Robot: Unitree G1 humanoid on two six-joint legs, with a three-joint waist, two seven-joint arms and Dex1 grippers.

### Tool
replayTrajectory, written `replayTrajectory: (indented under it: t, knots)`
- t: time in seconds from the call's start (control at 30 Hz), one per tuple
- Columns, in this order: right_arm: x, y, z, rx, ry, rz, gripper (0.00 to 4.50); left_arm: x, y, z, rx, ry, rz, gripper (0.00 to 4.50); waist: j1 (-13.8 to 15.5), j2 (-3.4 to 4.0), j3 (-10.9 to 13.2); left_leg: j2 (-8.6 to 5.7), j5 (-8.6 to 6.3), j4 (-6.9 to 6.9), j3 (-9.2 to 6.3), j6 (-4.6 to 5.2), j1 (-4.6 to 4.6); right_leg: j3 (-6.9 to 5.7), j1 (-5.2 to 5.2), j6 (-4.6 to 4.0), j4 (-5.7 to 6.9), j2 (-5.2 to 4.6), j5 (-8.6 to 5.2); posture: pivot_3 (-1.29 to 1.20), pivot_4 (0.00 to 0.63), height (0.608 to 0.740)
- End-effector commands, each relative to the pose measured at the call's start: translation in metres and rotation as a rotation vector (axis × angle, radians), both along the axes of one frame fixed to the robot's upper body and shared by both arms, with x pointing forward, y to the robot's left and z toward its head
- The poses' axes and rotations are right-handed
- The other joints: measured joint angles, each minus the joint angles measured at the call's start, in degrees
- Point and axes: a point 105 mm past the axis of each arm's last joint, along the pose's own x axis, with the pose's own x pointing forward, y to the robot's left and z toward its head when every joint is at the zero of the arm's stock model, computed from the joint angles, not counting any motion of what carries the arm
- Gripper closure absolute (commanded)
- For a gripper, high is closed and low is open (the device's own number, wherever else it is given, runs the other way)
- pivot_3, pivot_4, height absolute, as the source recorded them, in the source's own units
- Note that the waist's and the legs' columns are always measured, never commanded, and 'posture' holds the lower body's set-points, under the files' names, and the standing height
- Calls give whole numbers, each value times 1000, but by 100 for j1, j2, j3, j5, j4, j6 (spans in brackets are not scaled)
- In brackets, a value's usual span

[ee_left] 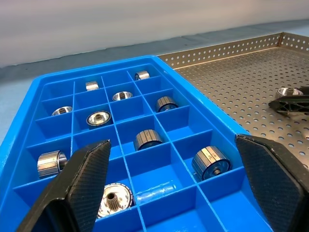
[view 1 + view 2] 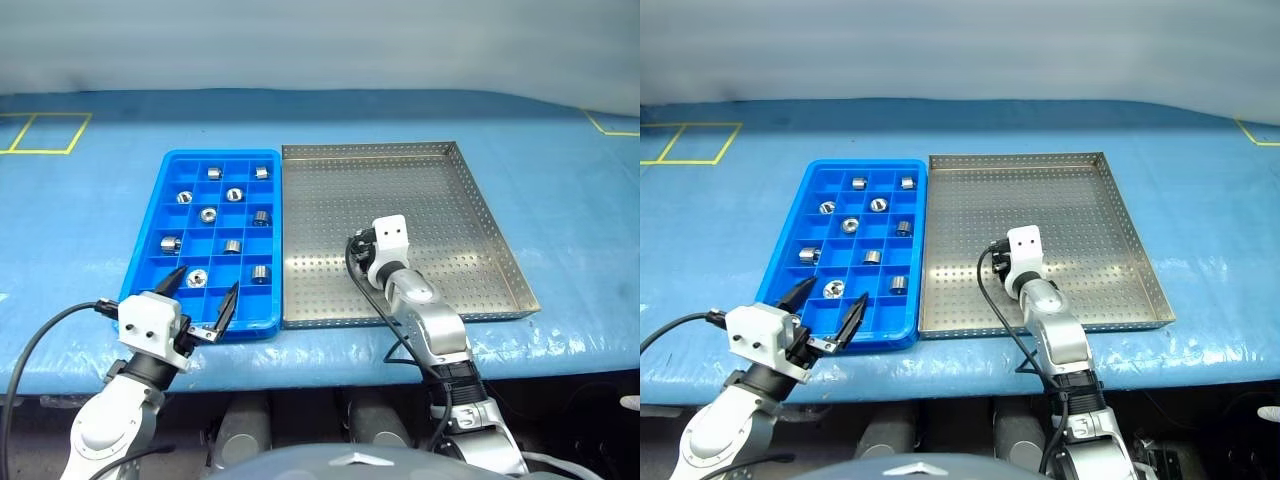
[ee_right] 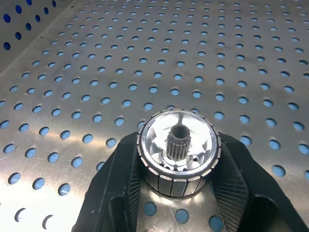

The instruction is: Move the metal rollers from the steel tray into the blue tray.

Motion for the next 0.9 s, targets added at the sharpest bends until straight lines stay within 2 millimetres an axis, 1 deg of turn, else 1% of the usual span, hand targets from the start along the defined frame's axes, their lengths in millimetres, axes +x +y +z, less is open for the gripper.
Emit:
replayTrajectory:
  t: [0.03,0.13,0.23,0.33,0.43,0.47,0.57,0.7,0.8,0.9]
  knots:
    - [3,19,27,6,-96,76,2796,0,-1,8,12,-44,2,0,-5,0,0,0,0,0,0,0,0,0,-1,0,0,0,0,142,150,740]
    - [6,38,49,25,-163,141,2796,0,0,9,13,-49,14,0,-21,3,2,1,0,-1,0,0,-2,0,-6,0,1,1,0,158,150,740]
    - [6,64,75,33,-237,240,2796,-2,5,10,16,-59,49,0,-13,3,2,1,0,-1,-1,0,-3,-1,-7,-1,4,2,1,180,150,740]
    - [0,90,97,39,-291,366,2796,-7,10,11,20,-68,97,0,33,3,2,1,0,-2,-1,0,-5,-2,-7,-1,2,1,1,217,150,740]
    - [-11,109,108,43,-308,494,2796,-12,13,10,16,-71,136,0,94,1,1,1,0,-7,-3,0,-5,-3,-8,-2,-1,0,0,244,150,740]
    - [-14,113,109,41,-308,523,2796,-13,13,10,16,-71,142,0,114,1,1,1,0,-9,-4,0,-5,-4,-7,-3,-2,0,-1,257,150,740]
    - [-36,133,104,7,-276,724,2796,-21,14,8,11,-65,177,0,212,0,2,0,0,-8,-3,0,-6,-4,-7,-5,-5,0,-2,296,150,740]
    - [-61,144,88,-53,-222,910,2796,-31,16,5,6,-60,204,0,295,0,2,0,0,-8,-2,0,-5,-4,-9,-5,-8,-1,-2,319,150,740]
    - [-72,147,75,-71,-170,990,2796,-39,16,3,-6,-53,214,0,354,0,2,1,0,-8,-2,0,-6,-4,-13,-6,-8,-1,-3,346,150,740]
    - [-79,152,69,-62,-144,1030,2796,-45,14,0,-20,-44,210,0,400,-2,3,1,0,-8,-1,0,-11,-4,-18,-6,-10,-2,-3,356,150,740]
